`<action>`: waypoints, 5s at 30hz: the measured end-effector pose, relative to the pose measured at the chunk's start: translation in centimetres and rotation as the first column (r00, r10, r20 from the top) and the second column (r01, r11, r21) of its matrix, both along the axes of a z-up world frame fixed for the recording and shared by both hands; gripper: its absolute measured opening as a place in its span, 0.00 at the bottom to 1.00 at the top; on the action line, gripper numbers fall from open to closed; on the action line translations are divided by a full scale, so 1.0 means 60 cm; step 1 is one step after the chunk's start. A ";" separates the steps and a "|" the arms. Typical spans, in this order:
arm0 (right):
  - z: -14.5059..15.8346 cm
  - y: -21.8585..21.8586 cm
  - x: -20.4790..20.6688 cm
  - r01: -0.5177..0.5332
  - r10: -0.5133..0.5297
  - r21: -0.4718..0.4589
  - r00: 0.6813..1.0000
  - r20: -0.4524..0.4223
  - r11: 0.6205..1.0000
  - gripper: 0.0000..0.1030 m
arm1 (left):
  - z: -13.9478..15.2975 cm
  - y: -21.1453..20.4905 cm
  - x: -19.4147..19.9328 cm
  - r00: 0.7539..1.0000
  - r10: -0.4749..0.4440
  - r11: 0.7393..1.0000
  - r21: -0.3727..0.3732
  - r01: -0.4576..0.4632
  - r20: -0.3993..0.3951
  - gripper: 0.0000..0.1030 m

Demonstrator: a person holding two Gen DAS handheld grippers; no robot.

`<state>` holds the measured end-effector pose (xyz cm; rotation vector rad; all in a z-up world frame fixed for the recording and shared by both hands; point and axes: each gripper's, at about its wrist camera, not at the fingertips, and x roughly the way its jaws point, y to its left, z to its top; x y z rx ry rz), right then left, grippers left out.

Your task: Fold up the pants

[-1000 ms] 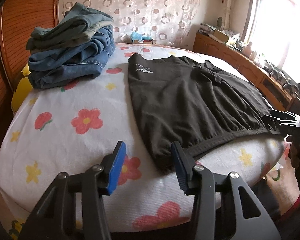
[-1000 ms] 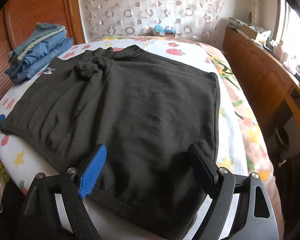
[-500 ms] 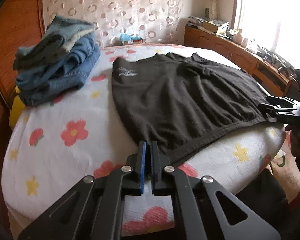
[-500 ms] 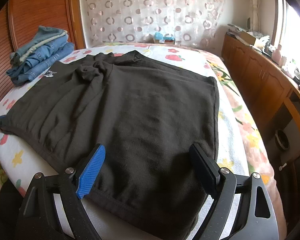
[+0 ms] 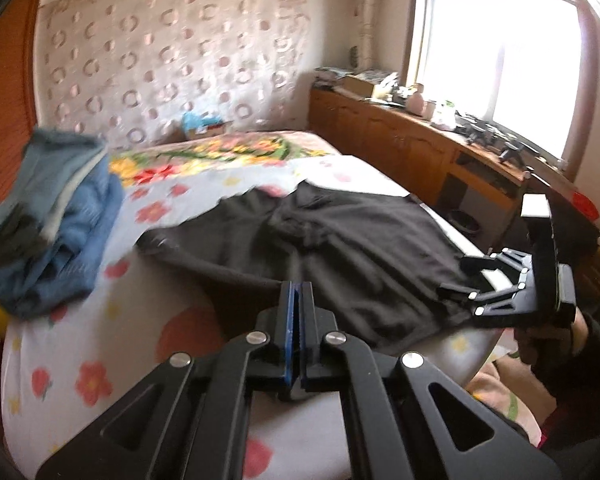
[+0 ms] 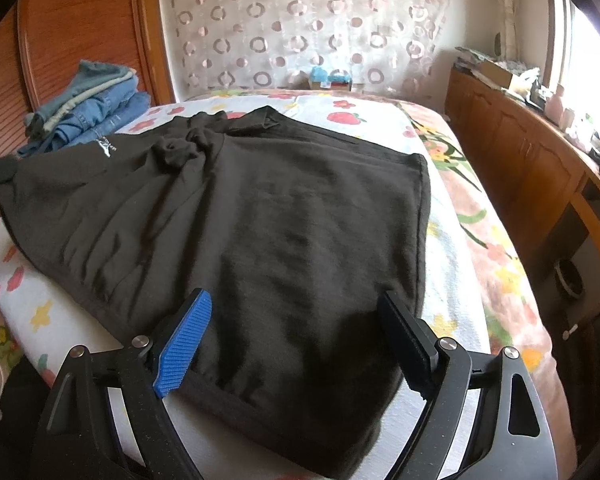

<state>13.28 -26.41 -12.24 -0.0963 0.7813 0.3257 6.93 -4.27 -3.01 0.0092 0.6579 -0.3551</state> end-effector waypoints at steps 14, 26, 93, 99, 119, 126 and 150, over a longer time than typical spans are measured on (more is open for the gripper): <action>0.031 -0.048 -0.018 0.017 -0.018 0.024 0.999 0.037 1.000 0.83 | 0.033 -0.140 0.066 0.989 -0.150 0.989 0.002 0.150 0.003 0.00; 0.038 -0.044 -0.028 -0.004 0.001 0.055 0.999 0.052 0.998 0.83 | 0.019 -0.113 0.069 0.998 -0.063 0.998 0.007 0.063 -0.004 0.30; 0.036 0.119 -0.008 -0.223 0.217 0.139 0.975 0.054 0.965 0.02 | -0.140 -0.020 0.031 0.988 0.077 0.997 0.038 -0.072 -0.134 0.54; 0.050 0.118 -0.018 -0.230 0.217 0.144 0.971 0.099 0.962 0.01 | -0.138 -0.017 0.030 0.988 0.081 0.996 0.034 -0.077 -0.128 0.54; 0.098 0.083 -0.036 -0.200 0.173 0.129 0.966 0.192 0.971 0.00 | -0.113 -0.020 0.021 0.993 0.071 0.997 0.020 -0.069 -0.094 0.54; 0.114 0.048 -0.049 -0.168 0.144 0.096 0.966 0.216 0.981 0.00 | -0.086 -0.041 0.027 0.996 0.030 0.999 0.017 -0.029 -0.079 0.54; 0.089 -0.086 -0.097 -0.012 -0.002 0.085 0.986 0.166 0.996 0.00 | -0.075 -0.109 0.043 0.995 -0.044 0.998 0.034 0.047 -0.090 0.54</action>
